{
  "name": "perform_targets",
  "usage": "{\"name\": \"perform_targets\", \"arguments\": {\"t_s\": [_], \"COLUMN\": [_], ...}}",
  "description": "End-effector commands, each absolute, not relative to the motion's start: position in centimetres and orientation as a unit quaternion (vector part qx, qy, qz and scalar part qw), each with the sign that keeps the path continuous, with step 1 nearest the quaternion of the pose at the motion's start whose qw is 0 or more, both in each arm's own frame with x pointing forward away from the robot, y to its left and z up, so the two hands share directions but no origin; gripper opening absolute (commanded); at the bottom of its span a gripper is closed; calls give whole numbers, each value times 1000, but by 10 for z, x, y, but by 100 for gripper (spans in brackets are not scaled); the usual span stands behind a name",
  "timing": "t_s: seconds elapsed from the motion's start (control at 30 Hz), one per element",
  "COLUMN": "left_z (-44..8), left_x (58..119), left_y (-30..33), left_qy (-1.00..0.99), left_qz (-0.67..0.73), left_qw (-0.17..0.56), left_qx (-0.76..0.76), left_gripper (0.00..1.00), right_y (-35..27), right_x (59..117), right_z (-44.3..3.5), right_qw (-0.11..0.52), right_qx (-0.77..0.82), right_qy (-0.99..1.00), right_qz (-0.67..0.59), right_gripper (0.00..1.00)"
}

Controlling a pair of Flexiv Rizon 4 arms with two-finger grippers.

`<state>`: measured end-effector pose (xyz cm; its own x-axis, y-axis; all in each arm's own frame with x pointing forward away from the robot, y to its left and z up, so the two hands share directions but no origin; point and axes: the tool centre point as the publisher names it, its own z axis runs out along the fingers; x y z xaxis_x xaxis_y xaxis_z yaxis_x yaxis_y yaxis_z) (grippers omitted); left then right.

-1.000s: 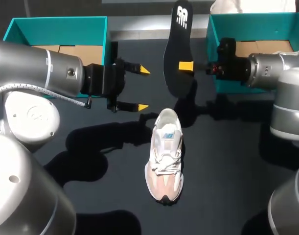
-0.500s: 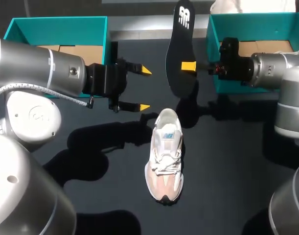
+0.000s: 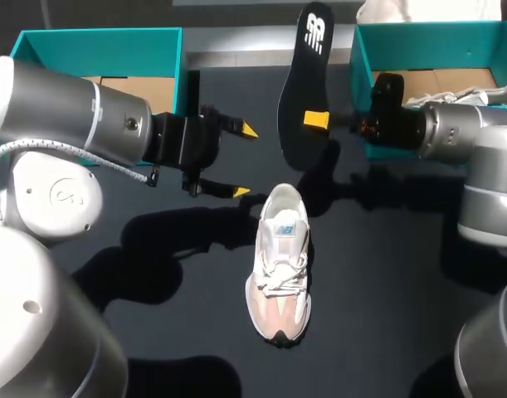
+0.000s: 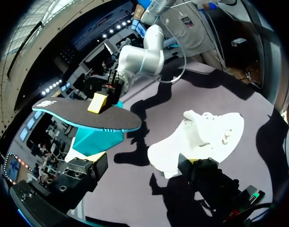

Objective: Take the shoe out of the shoebox, open the shoe tongue, remove and reinsert the insole, then place the shoe into the shoebox

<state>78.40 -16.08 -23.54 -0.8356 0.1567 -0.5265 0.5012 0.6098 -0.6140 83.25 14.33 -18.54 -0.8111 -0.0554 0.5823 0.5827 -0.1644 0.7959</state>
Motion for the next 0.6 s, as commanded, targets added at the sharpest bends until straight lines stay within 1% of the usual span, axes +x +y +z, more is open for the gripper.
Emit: {"name": "perform_targets", "arguments": {"t_s": [0.03,0.17,0.2,0.27,0.3,0.6], "left_z": [-234,-239,-240,-242,-244,-273], "left_x": [785,785,785,783,782,775], "left_y": [-164,-167,-167,-168,-168,-155], "left_qy": [880,886,887,890,896,909], "left_qz": [-382,-378,-376,-371,-359,-340], "left_qw": [208,188,183,180,171,161], "left_qx": [191,192,194,194,199,182], "left_gripper": [100,100,100,100,100,100], "right_y": [146,145,145,145,145,141], "right_x": [825,823,820,816,814,814], "right_z": [-189,-197,-198,-201,-203,-221], "right_qw": [210,202,209,197,203,201], "right_qx": [-219,-225,-226,-207,-201,-212], "right_qy": [-598,-590,-592,-593,-595,-598], "right_qz": [-742,-749,-745,-753,-751,-746], "right_gripper": [0,0,0,0,0,0]}}
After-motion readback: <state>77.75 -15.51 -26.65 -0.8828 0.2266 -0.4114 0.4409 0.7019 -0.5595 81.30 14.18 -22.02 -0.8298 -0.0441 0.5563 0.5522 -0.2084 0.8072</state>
